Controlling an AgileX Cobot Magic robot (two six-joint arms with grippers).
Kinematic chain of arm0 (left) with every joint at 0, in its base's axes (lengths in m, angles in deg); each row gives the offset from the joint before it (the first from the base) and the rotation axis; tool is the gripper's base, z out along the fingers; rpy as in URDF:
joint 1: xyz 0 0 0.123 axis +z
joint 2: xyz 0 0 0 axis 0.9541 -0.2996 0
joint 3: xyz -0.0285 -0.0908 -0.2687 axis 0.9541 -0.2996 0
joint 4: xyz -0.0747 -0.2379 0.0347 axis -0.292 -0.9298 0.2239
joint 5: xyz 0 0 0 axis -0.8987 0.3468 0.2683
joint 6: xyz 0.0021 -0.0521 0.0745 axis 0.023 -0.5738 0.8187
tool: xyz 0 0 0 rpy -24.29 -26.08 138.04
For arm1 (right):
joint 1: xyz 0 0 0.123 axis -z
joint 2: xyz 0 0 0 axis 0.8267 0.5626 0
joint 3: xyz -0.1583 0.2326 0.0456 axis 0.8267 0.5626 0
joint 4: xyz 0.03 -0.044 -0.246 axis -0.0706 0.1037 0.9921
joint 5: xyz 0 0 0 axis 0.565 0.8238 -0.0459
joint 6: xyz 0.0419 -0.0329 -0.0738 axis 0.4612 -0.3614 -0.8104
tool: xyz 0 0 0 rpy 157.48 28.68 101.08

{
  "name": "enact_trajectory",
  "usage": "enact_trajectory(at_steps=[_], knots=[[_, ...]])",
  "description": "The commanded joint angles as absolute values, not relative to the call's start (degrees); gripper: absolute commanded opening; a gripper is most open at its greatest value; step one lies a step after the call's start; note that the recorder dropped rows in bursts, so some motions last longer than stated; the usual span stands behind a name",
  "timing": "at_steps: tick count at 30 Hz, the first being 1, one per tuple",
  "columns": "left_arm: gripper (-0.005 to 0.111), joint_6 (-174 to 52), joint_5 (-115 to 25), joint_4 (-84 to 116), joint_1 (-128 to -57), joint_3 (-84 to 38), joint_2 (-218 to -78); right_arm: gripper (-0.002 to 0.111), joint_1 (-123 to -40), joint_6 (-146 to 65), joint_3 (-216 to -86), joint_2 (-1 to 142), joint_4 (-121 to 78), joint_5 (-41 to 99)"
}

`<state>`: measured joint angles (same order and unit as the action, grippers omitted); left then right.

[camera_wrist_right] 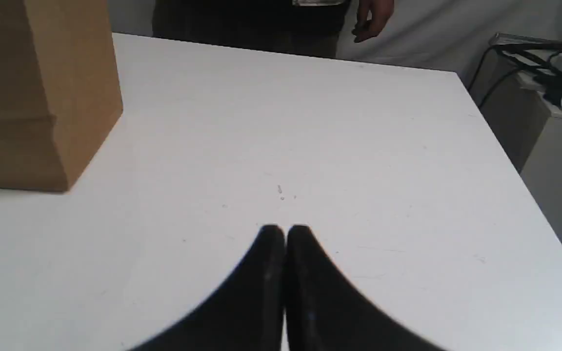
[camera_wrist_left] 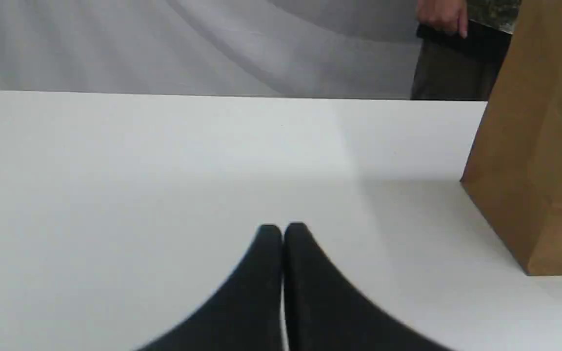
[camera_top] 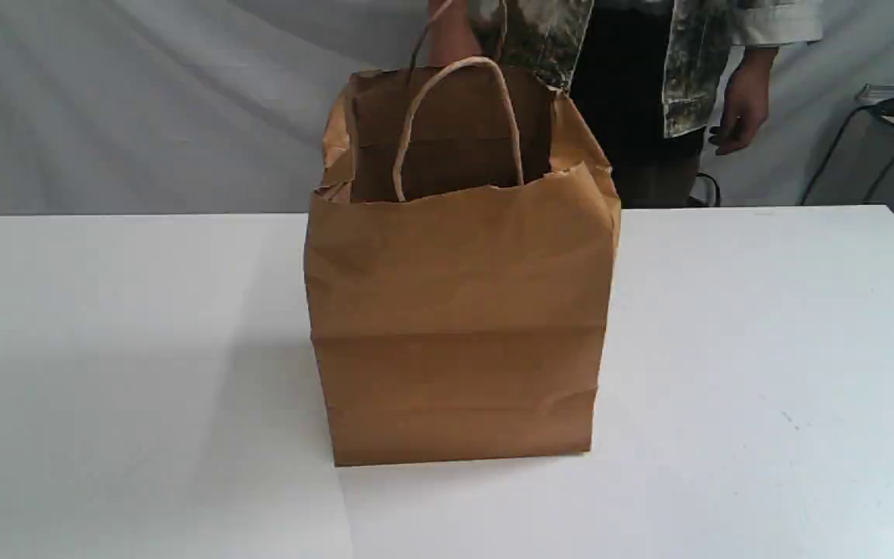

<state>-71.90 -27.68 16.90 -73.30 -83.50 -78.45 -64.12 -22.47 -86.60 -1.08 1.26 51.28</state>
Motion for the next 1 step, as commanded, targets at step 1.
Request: enact_trajectory(at_steps=[1], knots=[[0.000,-72.05,-27.99,16.52,-73.12,-83.78,-78.29,0.000,-63.83,-22.16,-86.38,-1.41,1.69,51.18]])
